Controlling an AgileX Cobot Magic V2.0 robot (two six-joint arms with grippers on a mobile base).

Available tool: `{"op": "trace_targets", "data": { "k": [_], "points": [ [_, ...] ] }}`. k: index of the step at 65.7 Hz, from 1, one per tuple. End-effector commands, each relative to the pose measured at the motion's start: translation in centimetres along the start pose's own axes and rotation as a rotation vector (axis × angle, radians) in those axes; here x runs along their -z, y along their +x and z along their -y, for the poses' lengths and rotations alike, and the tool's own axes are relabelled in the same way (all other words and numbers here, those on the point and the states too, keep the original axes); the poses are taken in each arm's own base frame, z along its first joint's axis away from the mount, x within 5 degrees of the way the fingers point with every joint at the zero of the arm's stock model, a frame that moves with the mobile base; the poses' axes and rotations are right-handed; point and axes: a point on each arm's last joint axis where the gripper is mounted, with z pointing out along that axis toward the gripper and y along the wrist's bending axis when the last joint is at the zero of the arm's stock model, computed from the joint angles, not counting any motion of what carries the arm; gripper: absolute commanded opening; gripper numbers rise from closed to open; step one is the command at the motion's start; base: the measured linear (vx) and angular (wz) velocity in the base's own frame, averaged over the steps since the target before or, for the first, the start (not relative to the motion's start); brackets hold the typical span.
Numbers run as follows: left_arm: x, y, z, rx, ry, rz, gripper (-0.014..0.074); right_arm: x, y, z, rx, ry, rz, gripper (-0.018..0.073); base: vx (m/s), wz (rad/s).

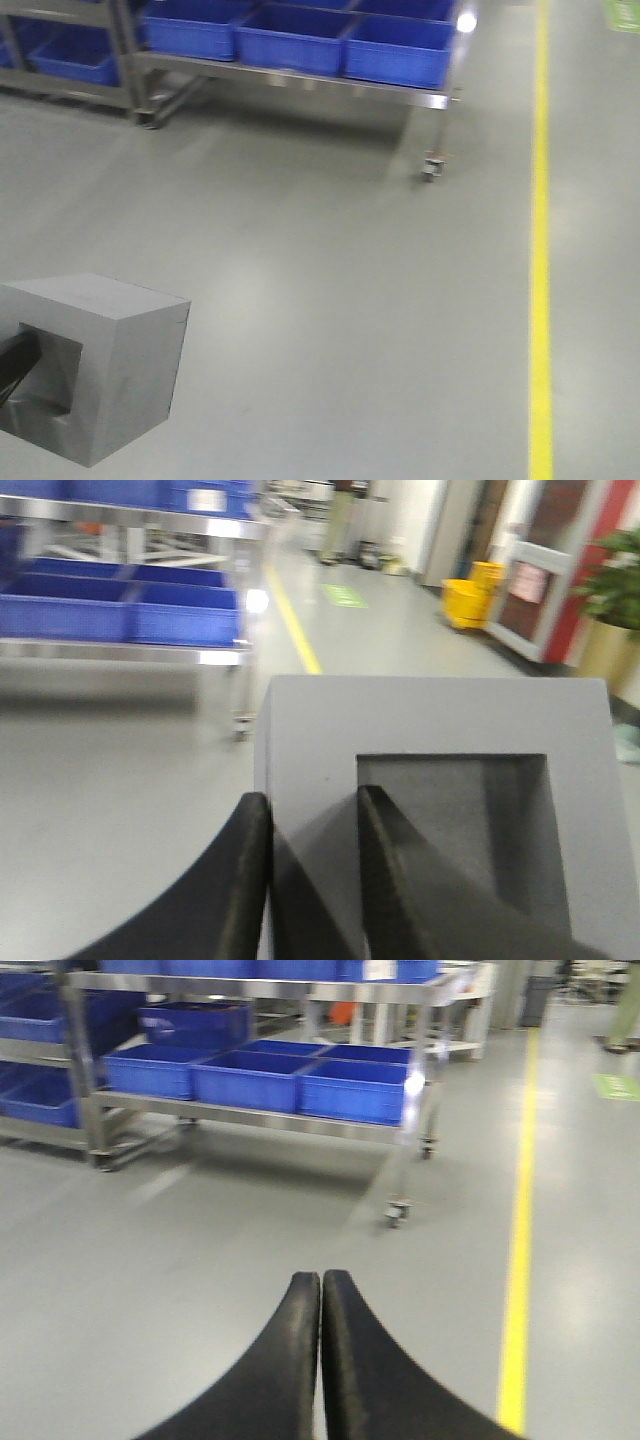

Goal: Sort gray base to blue bin
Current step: 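Drive the base away from the table holding the block in the left gripper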

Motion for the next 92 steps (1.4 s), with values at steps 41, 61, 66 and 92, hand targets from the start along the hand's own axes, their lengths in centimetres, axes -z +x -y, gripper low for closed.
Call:
{"op": "trace_targets", "data": {
  "k": [41, 61, 66, 92],
  "points": [
    [0.17, -2.1, 0.4, 0.011, 0.026, 0.138, -0.0006, 0.01, -0.25, 0.0, 0.011, 0.003, 0.071, -0.0009, 0.1, -0.53],
    [0.17, -2.1, 0.4, 0.011, 0.026, 0.138, -0.0006, 0.01, -0.25, 0.0, 0.011, 0.003, 0.071, -0.0009, 0.25, -0.14],
    [0.17, -2.1, 0.4, 0.011, 0.026, 0.138, -0.0006, 0.01, -0.25, 0.0, 0.011, 0.003, 0.071, -0.0009, 0.34, -0.04],
    [0.17, -2.1, 0.4, 0.011, 0.026, 0.138, -0.0006, 0.01, -0.25, 0.0, 0.011, 0.003, 0.071, -0.0009, 0.37, 0.05]
  ]
}}
